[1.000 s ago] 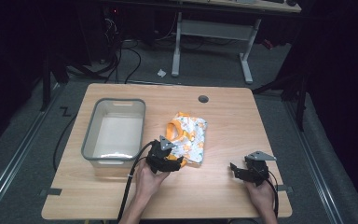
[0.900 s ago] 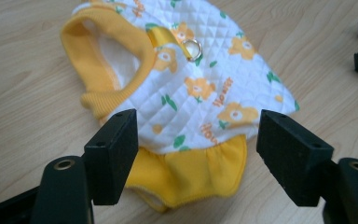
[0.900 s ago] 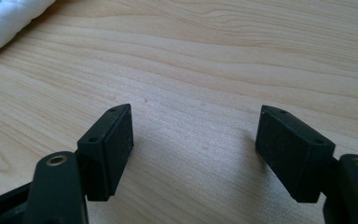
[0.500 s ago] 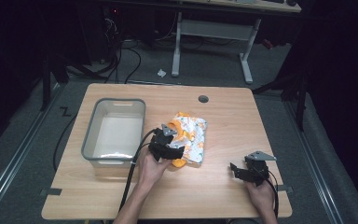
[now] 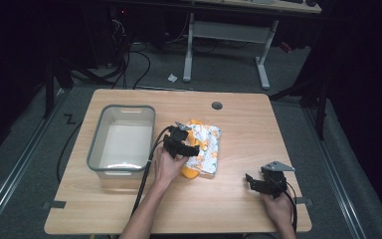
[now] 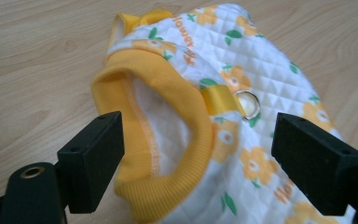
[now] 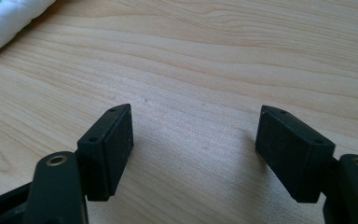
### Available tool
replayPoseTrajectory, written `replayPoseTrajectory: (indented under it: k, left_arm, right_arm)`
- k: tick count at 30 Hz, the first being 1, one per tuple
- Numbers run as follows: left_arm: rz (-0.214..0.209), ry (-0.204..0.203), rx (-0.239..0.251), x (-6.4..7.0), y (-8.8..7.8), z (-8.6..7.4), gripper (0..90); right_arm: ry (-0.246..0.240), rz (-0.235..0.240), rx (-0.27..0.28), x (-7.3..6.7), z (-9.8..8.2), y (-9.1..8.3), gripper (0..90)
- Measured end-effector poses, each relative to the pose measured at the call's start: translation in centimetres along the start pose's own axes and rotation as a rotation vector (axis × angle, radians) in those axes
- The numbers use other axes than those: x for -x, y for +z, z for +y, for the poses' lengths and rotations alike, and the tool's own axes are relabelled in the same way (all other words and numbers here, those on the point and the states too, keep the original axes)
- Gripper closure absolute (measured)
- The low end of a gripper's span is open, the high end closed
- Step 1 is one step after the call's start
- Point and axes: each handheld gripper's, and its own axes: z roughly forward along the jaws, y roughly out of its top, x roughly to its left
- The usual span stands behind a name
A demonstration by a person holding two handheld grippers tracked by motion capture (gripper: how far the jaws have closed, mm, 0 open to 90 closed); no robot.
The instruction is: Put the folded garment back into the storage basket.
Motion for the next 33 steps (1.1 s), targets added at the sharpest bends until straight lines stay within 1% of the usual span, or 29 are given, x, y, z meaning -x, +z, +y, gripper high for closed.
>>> replayPoseTrajectory:
  k: [1,2,3,5,8,10,11,14,16,17,18,19,20,21,23,24,25,26,27,29,30,31,33]
  left_arm:
    - [0.006,-0.004,-0.01,-0.2,0.4,0.1,17.0]
    - [0.013,-0.019,-0.021,-0.5,0.9,0.1,16.9]
    - [0.013,-0.019,-0.021,-0.5,0.9,0.1,16.9]
    - [0.012,-0.043,-0.042,-0.9,1.6,0.0,16.8]
    - [0.032,-0.052,-0.063,-1.3,2.3,-0.2,16.7]
    - [0.047,-0.061,-0.085,-1.5,2.9,-0.4,16.8]
    - [0.049,-0.078,-0.108,-1.8,3.6,-0.7,16.7]
    - [0.046,-0.089,-0.111,-1.9,3.9,-0.9,16.9]
    - [0.053,-0.08,-0.108,-1.8,3.9,-1.0,17.7]
    - [0.059,-0.074,-0.107,-1.6,3.9,-1.0,19.5]
    - [0.07,-0.054,-0.109,-1.4,3.9,-1.0,21.0]
    - [0.083,-0.025,-0.105,-1.1,3.9,-1.1,24.2]
    - [0.083,-0.025,-0.105,-1.1,3.9,-1.1,26.6]
    - [0.081,-0.018,-0.096,-1.0,3.9,-1.2,26.6]
    - [0.08,0.01,-0.085,-0.6,3.8,-1.3,33.4]
    - [0.075,0.019,-0.082,-0.5,3.8,-1.3,39.9]
    - [0.073,0.021,-0.079,-0.5,3.8,-1.4,39.9]
    - [0.069,0.02,-0.075,-0.4,3.8,-1.4,42.2]
    - [0.062,0.028,-0.075,-0.3,3.7,-1.4,45.4]
    - [0.048,0.03,-0.076,-0.2,3.6,-1.4,52.3]
    - [0.041,0.029,-0.075,-0.1,3.6,-1.4,59.3]
    - [0.033,0.031,-0.072,-0.1,3.6,-1.4,59.3]
    - [0.02,0.031,-0.064,0.0,3.6,-1.5,65.3]
  right_arm:
    - [0.0,0.0,0.0,0.0,0.0,0.0,27.8]
    - [0.0,0.0,0.0,0.0,0.0,0.0,27.8]
    - [0.0,0.0,0.0,0.0,0.0,0.0,27.8]
    - [0.0,0.0,0.0,0.0,0.0,0.0,27.8]
    - [0.0,0.0,0.0,0.0,0.0,0.0,27.8]
    - [0.0,0.0,0.0,0.0,0.0,0.0,27.8]
    - [0.0,0.0,0.0,0.0,0.0,0.0,27.8]
    - [0.0,0.0,0.0,0.0,0.0,0.0,27.8]
    - [0.0,0.001,0.0,0.0,0.0,0.0,27.8]
    - [0.001,0.001,0.0,0.0,0.0,0.0,27.8]
    - [0.001,0.001,0.0,0.0,0.0,0.0,27.7]
    - [0.001,0.001,0.0,0.0,0.0,0.0,27.8]
    - [0.001,0.001,0.0,0.0,0.0,0.0,27.8]
    - [0.001,0.001,0.0,0.0,0.0,0.0,27.7]
    - [0.001,0.001,0.0,0.0,0.0,0.0,27.8]
    - [0.001,0.001,0.0,0.0,0.0,0.0,27.8]
    - [0.001,0.001,0.0,0.0,0.0,0.0,27.8]
    - [0.001,0.001,0.0,0.0,0.0,0.0,27.8]
    - [0.0,0.001,0.0,0.0,0.0,0.0,27.8]
    - [0.0,0.001,0.0,0.0,0.0,0.0,27.7]
    - [0.0,0.001,0.0,0.0,0.0,0.0,27.7]
    - [0.0,0.001,0.0,0.0,0.0,0.0,27.7]
    - [-0.004,0.003,0.0,0.0,0.0,0.0,27.8]
